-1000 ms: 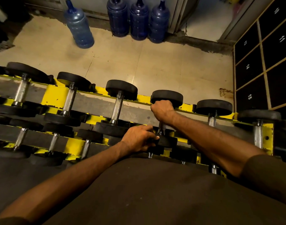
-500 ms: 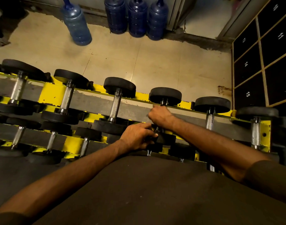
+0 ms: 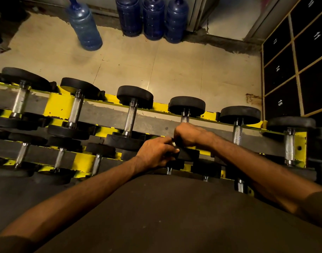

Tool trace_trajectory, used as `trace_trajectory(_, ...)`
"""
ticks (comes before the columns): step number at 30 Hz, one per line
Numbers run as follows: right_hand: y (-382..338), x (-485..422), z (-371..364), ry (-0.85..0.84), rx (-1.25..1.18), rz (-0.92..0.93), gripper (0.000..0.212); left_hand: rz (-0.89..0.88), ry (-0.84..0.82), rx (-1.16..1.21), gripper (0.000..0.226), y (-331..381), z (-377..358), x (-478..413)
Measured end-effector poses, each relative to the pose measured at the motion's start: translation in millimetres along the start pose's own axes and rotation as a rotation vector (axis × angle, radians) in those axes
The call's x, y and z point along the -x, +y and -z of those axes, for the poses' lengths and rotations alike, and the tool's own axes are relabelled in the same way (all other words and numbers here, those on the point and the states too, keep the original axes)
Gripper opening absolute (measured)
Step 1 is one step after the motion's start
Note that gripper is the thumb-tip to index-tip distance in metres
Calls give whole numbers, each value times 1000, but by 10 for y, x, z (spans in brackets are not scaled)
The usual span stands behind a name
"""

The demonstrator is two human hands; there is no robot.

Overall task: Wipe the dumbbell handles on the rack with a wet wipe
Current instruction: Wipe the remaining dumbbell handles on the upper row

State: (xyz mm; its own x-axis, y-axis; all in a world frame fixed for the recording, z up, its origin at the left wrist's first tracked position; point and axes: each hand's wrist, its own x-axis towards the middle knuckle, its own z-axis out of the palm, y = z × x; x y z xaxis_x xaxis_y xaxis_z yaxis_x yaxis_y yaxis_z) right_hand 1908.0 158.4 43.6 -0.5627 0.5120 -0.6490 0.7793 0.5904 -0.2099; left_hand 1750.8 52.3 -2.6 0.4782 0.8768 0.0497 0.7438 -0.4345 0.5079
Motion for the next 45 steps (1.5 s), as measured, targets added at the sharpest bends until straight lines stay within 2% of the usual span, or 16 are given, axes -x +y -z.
trace_trajectory(4,-61,-85,35,76,145,75,14,3,-1,16,29,6,-12,22)
trace_trajectory(7,-185,-215,45,-2,234,61,19,0,-24,-1,30,4,-17,5)
trace_trajectory(10,-240,-289,107,-102,185,19,21,-2,-30,-15,32,-10,-13,12)
trace_trajectory(13,-214,-257,113,-57,128,43,18,-12,-23,-15,33,-15,-9,15)
trace_trajectory(17,32,-26,-81,96,-73,63,9,4,-6,15,32,-23,-16,17)
trace_trajectory(19,226,116,-252,204,-297,12,8,19,-4,23,33,-22,-35,20)
trace_trajectory(21,361,204,-436,303,-617,-106,16,36,-7,36,33,-20,-49,25)
trace_trajectory(24,461,187,-613,314,-898,-332,26,59,-10,35,33,-11,-64,21)
trace_trajectory(27,498,65,-686,280,-1053,-431,24,66,-15,35,32,5,-53,23)
trace_trajectory(30,489,-64,-667,211,-1097,-464,22,69,-11,39,31,15,-32,26)
trace_trajectory(35,521,-168,-695,41,-1170,-428,36,64,2,42,29,31,-18,25)
trace_trajectory(45,455,-149,-594,7,-1235,-433,42,60,11,38,28,63,3,34)
